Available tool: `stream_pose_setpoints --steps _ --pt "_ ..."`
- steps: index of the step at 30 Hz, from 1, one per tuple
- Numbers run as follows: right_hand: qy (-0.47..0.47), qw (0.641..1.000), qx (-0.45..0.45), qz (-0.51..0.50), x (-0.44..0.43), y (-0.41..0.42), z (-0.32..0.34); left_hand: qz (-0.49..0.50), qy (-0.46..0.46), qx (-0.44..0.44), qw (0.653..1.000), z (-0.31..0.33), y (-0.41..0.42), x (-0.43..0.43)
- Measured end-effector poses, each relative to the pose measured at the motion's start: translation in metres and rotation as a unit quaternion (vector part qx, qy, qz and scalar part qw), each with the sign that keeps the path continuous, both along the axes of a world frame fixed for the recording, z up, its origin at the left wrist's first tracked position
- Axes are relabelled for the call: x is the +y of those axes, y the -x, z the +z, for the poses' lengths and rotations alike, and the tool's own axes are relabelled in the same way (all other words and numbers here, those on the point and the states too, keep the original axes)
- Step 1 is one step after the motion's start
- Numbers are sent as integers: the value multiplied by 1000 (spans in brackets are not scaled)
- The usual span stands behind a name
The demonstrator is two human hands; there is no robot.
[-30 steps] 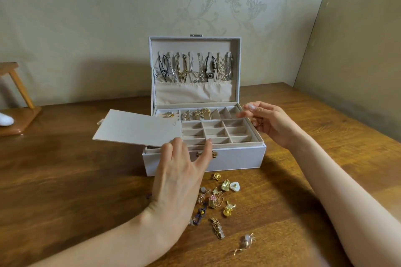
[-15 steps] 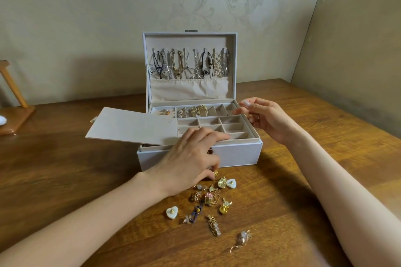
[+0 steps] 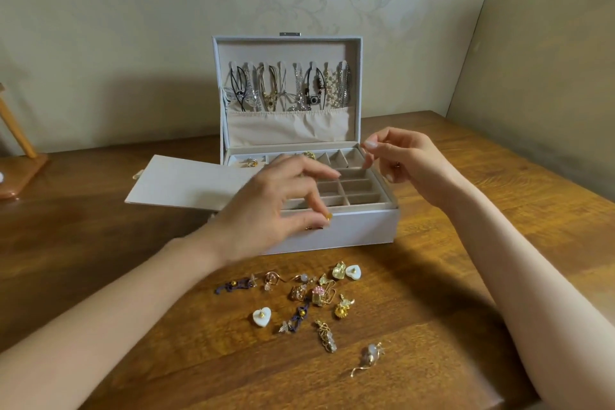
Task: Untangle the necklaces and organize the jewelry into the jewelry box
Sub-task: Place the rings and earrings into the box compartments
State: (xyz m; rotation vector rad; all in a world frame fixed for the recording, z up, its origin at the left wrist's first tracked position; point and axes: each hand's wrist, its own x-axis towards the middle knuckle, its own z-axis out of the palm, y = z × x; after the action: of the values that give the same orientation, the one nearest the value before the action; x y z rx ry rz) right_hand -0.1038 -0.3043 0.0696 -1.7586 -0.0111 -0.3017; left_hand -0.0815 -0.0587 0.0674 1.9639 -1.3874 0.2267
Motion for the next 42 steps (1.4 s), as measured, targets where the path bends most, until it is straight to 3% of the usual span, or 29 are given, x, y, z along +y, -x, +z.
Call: stream_pose_setpoints --steps 2,5,9,14,18,34,36,40,42 --pt "23 999 -9 38 5 9 11 -17 42 124 991 11 3 6" --pt "98 975 44 194 16 24 26 -36 98 265 958 13 1 10" --pt "234 890 188 343 43 35 26 -15 123 288 950 7 -9 11" --pt "364 823 254 354 70 37 9 1 129 317 939 3 -18 13" --pt "393 802 282 352 78 36 3 9 142 342 929 1 -20 11" --pt "389 808 264 355 76 32 -5 -8 133 296 946 0 -19 13" --pt "352 834 231 358 72 33 2 -25 142 302 942 0 -19 13" --pt "177 910 129 352 53 32 18 -31 151 304 940 2 -18 12" --pt "136 922 105 347 45 30 20 -27 142 274 951 2 -17 11"
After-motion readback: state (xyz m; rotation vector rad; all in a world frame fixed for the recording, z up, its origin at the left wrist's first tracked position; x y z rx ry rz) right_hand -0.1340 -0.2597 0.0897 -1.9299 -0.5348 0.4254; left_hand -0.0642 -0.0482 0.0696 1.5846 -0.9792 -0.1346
